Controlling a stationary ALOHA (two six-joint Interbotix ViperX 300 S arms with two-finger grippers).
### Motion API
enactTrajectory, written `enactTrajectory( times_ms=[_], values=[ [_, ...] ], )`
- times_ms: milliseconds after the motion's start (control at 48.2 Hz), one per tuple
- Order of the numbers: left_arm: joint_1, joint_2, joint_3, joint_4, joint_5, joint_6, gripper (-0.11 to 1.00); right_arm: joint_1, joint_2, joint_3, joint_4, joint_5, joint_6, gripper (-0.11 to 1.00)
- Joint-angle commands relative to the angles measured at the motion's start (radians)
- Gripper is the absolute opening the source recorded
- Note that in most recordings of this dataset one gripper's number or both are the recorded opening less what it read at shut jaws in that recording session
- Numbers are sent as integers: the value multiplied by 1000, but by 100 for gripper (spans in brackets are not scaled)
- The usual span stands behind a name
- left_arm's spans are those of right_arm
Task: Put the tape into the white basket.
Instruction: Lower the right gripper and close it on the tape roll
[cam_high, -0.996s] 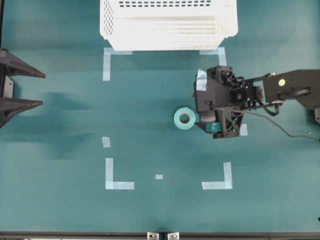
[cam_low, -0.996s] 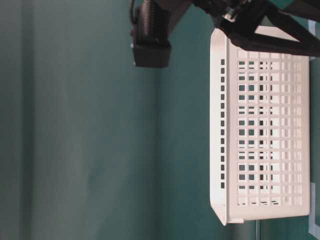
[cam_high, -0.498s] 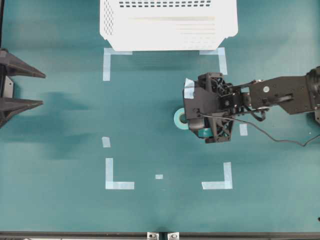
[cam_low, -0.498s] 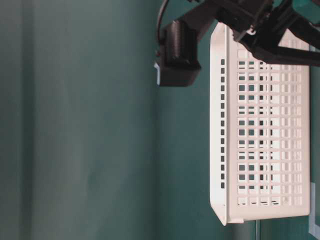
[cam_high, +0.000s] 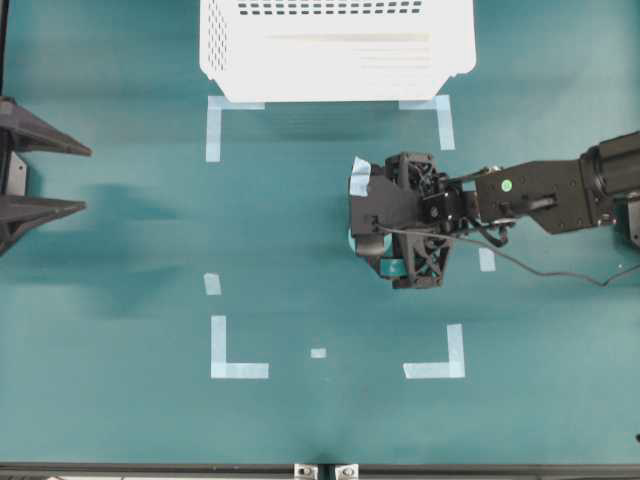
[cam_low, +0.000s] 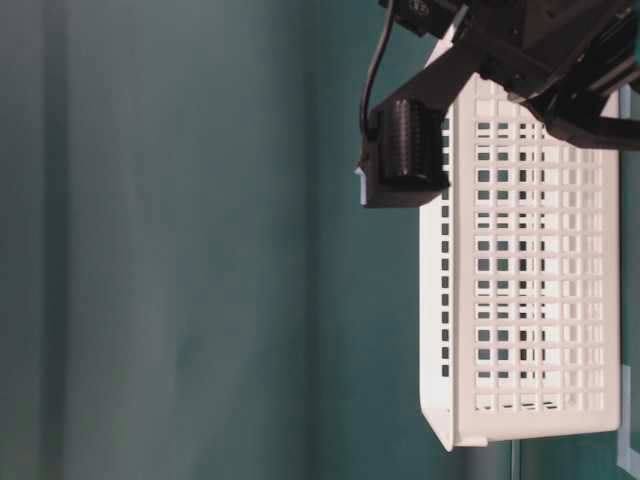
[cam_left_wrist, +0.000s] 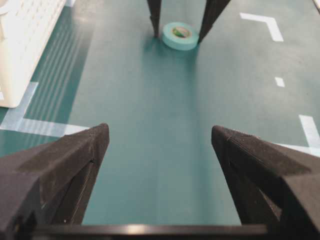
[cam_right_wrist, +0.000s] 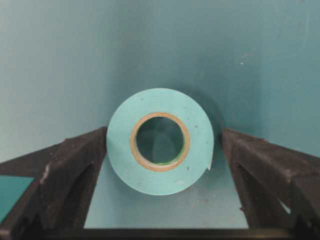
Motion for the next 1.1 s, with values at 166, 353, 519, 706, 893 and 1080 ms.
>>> enactTrajectory(
  times_ms=[166,353,519,706,893,1080],
  values=[
    [2,8,-12,3,-9,0,68,3,-9,-14,0,3,3,98],
    [3,8,-12,3,-8,0,68,3,-9,-17,0,0,3,98],
    [3,8,-12,3,-8,0,68,8,-11,-34,-9,20,0,81],
    [3,8,-12,3,-9,0,68,6,-12,-55,-9,61,2,68],
    [3,8,-12,3,-9,0,68,6,-64,-66,-25,75,2,68],
    [3,8,-12,3,-9,0,68,6,-202,-115,-29,158,0,68]
  ],
)
